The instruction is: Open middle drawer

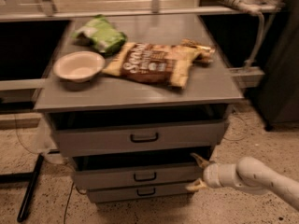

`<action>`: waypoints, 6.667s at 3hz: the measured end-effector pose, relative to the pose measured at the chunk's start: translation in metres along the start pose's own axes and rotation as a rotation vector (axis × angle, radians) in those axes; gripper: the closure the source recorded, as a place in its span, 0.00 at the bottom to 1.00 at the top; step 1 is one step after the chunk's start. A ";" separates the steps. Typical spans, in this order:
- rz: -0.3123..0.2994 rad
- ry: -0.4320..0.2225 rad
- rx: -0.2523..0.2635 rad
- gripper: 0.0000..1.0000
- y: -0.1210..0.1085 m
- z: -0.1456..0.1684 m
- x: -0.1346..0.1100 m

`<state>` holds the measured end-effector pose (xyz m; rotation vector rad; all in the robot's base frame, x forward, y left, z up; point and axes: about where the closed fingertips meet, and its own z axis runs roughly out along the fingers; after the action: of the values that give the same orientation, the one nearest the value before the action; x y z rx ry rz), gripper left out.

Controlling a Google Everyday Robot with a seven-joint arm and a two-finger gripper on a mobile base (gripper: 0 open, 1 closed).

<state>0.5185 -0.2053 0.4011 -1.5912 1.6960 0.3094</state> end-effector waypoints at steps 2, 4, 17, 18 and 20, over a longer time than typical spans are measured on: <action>0.000 0.000 0.000 0.84 -0.006 -0.010 -0.012; 0.000 0.000 0.000 1.00 -0.010 -0.019 -0.019; 0.004 0.005 0.074 0.59 0.016 -0.065 -0.016; 0.004 0.005 0.074 0.36 0.016 -0.065 -0.016; 0.003 0.005 0.065 0.00 0.014 -0.060 -0.017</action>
Offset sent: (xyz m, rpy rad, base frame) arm -0.1218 -0.0461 -0.0508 0.1716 0.0749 0.0460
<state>0.4823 -0.2289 0.4485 -1.5433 1.6952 0.2491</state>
